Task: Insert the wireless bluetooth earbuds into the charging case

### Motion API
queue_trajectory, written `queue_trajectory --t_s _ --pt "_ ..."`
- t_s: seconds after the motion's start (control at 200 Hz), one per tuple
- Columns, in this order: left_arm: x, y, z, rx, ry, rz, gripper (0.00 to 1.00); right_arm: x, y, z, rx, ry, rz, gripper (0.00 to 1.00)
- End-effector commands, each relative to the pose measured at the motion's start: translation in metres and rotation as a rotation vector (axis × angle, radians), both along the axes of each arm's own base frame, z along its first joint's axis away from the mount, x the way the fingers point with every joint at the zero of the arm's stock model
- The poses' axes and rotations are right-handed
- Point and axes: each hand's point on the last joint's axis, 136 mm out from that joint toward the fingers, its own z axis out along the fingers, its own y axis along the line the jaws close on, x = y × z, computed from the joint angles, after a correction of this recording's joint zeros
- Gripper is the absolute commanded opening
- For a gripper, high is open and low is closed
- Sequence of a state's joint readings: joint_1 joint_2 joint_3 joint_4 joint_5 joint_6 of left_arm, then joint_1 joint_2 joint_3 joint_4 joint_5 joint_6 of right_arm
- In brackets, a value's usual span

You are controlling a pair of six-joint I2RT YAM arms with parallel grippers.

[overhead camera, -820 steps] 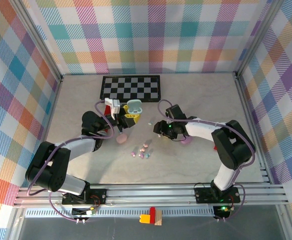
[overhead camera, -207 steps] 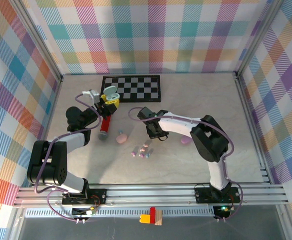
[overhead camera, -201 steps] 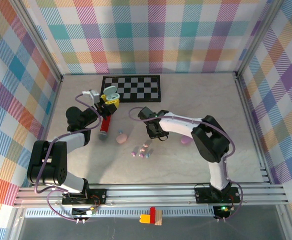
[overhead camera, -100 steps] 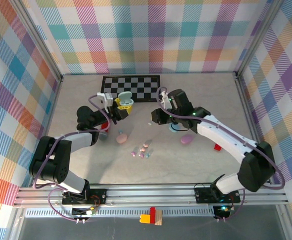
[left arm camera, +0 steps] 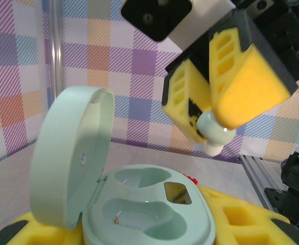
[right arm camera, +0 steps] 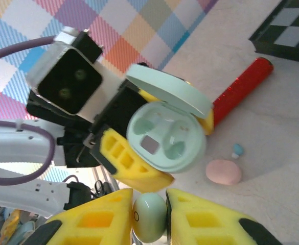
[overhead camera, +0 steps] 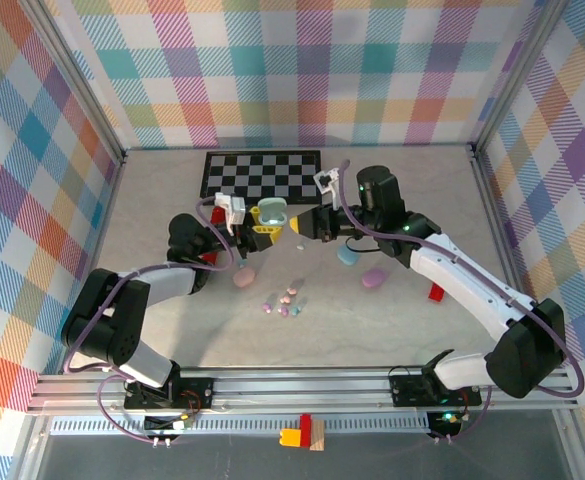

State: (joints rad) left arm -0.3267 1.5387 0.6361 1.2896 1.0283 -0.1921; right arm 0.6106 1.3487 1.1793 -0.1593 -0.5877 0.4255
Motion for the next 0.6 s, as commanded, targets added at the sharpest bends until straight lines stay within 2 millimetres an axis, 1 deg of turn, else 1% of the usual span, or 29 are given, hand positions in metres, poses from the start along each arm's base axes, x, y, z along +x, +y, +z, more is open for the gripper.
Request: queue_trajectory --t_s 0.0,0.165,0.33,0.595 --pt "-0.010 -0.009 0.011 -0.003 -0.088 -0.062 0.33 -0.007 0.010 0.018 0.028 -0.047 0.075 0.22" --pt "-0.016 -0.015 0.012 -0.001 -0.094 -0.096 0.33 -0.004 0.016 0.017 0.024 -0.047 0.081 0.21" --pt "-0.019 -0.016 0.012 0.001 -0.096 -0.107 0.33 -0.001 0.020 0.016 0.016 -0.056 0.083 0.21" --pt "-0.023 -0.016 0.016 -0.002 -0.096 -0.124 0.33 0.008 0.021 0.003 -0.015 -0.051 0.060 0.19"
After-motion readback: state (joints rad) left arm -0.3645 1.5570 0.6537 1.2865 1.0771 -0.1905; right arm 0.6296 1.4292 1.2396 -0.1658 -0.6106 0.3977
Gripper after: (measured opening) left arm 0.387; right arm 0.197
